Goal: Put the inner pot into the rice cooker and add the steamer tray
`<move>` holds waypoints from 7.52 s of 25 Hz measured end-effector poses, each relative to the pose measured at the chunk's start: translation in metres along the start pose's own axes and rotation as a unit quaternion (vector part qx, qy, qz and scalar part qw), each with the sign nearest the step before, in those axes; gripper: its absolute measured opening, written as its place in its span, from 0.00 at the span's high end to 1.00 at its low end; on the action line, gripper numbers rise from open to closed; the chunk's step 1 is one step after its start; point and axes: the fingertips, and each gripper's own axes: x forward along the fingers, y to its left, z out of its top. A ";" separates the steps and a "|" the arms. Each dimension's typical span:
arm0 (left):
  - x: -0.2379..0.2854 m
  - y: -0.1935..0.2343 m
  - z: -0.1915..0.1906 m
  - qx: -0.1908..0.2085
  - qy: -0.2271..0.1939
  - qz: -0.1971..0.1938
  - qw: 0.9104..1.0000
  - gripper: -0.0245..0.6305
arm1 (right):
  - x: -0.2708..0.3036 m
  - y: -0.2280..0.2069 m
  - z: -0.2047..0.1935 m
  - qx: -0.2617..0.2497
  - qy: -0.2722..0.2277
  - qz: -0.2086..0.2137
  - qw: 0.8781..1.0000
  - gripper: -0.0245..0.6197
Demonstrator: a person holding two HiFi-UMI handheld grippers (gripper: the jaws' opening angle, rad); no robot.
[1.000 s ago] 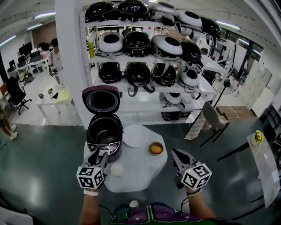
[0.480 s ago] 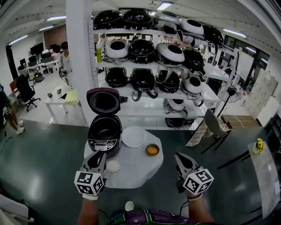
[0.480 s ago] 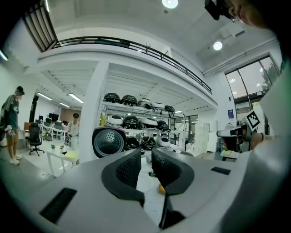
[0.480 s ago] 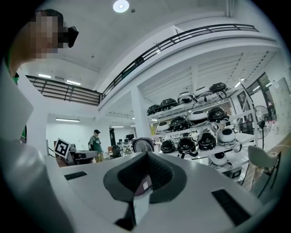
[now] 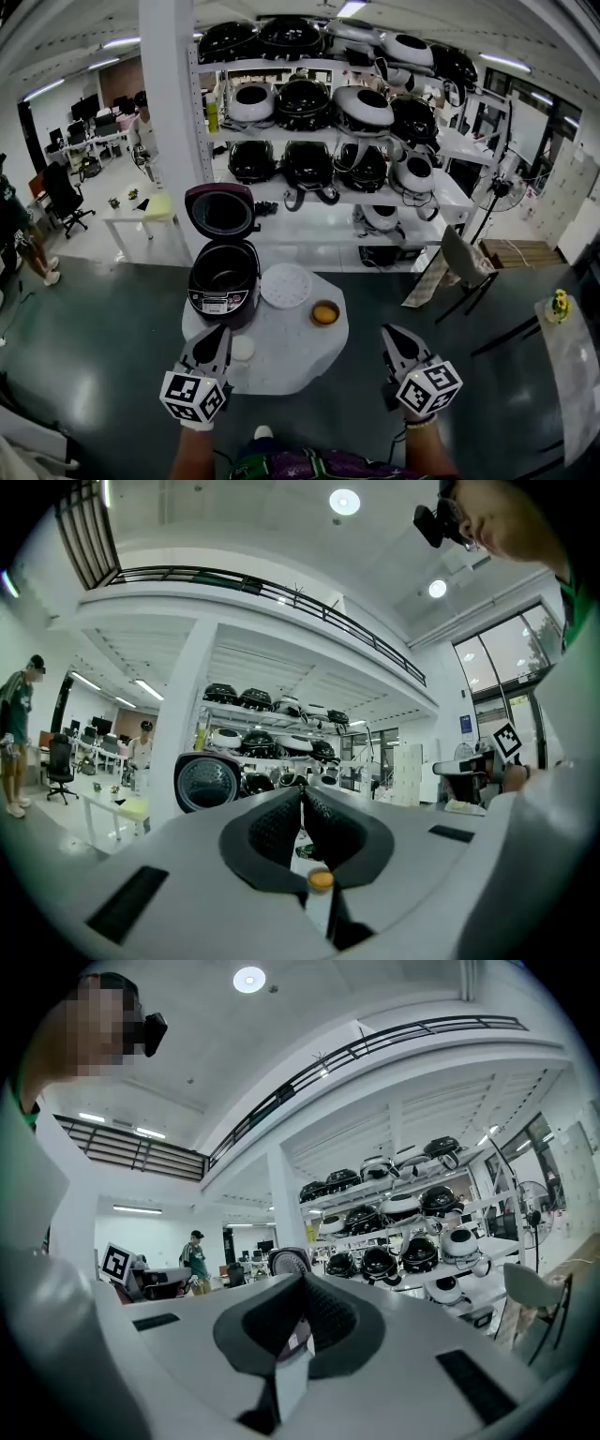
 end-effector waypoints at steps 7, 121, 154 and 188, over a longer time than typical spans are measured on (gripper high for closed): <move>0.017 0.026 0.008 0.008 0.001 -0.018 1.000 0.92 | 0.021 0.011 0.016 -0.035 -0.016 0.004 0.999 0.97; 0.181 0.134 -0.116 -0.103 0.143 0.187 0.967 0.92 | 0.526 -0.249 -0.394 -0.086 0.441 0.140 0.883 0.59; 0.159 0.135 -0.119 -0.110 0.141 0.202 0.963 0.92 | 0.537 -0.280 -0.380 0.063 0.413 -0.002 0.908 0.93; 0.053 0.156 -0.030 -0.062 0.021 0.068 0.996 0.92 | 0.398 -0.162 -0.193 0.125 0.255 -0.086 0.955 0.93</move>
